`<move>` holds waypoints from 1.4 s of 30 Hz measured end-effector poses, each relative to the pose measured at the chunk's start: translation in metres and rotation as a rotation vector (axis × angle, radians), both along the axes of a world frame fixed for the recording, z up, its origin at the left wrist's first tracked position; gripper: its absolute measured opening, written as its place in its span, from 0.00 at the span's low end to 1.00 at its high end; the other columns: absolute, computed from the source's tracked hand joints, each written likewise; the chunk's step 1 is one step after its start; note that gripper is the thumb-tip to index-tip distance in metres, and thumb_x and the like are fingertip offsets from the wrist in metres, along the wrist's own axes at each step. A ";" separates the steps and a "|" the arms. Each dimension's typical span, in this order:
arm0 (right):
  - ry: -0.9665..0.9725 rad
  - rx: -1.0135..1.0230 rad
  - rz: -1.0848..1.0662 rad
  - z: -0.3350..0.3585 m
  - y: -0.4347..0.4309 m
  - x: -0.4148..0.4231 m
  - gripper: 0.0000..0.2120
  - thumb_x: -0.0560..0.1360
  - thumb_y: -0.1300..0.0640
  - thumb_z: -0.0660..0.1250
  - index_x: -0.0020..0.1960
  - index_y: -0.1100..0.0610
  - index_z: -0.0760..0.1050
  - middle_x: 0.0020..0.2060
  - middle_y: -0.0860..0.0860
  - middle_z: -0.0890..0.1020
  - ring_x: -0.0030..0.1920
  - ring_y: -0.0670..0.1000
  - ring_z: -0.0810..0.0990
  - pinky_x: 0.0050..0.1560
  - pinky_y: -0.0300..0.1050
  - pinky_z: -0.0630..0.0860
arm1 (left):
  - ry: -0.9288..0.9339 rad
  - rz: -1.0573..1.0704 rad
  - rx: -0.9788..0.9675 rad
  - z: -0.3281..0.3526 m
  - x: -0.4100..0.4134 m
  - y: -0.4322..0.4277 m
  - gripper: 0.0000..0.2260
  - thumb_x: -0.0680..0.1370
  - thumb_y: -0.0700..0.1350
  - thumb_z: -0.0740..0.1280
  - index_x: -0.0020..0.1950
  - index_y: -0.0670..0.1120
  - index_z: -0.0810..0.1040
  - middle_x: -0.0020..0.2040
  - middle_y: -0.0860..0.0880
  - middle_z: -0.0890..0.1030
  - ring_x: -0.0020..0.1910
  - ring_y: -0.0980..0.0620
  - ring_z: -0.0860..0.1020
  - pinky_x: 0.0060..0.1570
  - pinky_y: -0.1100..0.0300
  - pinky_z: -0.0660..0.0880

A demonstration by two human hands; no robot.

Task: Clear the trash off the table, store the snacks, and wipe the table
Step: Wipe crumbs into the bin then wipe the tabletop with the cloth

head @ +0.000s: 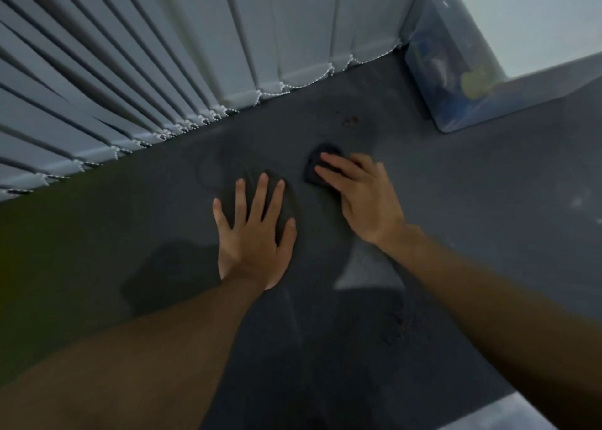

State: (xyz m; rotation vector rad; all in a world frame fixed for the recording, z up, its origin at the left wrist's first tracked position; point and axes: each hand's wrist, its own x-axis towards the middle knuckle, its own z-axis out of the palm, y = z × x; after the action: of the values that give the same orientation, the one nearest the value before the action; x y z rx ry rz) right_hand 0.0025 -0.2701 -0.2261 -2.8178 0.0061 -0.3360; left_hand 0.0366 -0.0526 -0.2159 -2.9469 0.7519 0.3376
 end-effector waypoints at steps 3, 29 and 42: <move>0.006 -0.033 -0.294 0.003 -0.035 0.038 0.26 0.72 0.66 0.57 0.66 0.51 0.77 0.69 0.50 0.76 0.57 0.61 0.74 0.50 0.55 0.73 | 0.004 -0.001 -0.017 0.002 0.000 0.000 0.29 0.81 0.62 0.39 0.80 0.56 0.35 0.81 0.53 0.38 0.80 0.44 0.40 0.74 0.34 0.44; 0.074 0.024 0.114 0.006 0.014 0.101 0.28 0.70 0.67 0.60 0.67 0.51 0.77 0.70 0.47 0.74 0.61 0.59 0.72 0.52 0.51 0.66 | 0.046 -0.014 0.016 0.007 0.004 -0.001 0.30 0.81 0.61 0.44 0.81 0.54 0.42 0.82 0.51 0.42 0.80 0.42 0.43 0.73 0.33 0.46; 0.059 0.048 -0.070 0.009 0.009 0.101 0.27 0.72 0.65 0.60 0.68 0.49 0.76 0.71 0.45 0.73 0.60 0.59 0.72 0.54 0.53 0.68 | 0.040 -0.018 0.030 0.004 0.005 0.001 0.30 0.81 0.62 0.42 0.81 0.54 0.39 0.81 0.52 0.40 0.80 0.43 0.40 0.73 0.33 0.44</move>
State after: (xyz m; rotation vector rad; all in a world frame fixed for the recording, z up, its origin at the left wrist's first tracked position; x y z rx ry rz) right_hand 0.1030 -0.2606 -0.2175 -2.7833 0.1250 -0.2641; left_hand 0.0414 -0.0515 -0.2115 -2.9122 0.7707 0.4046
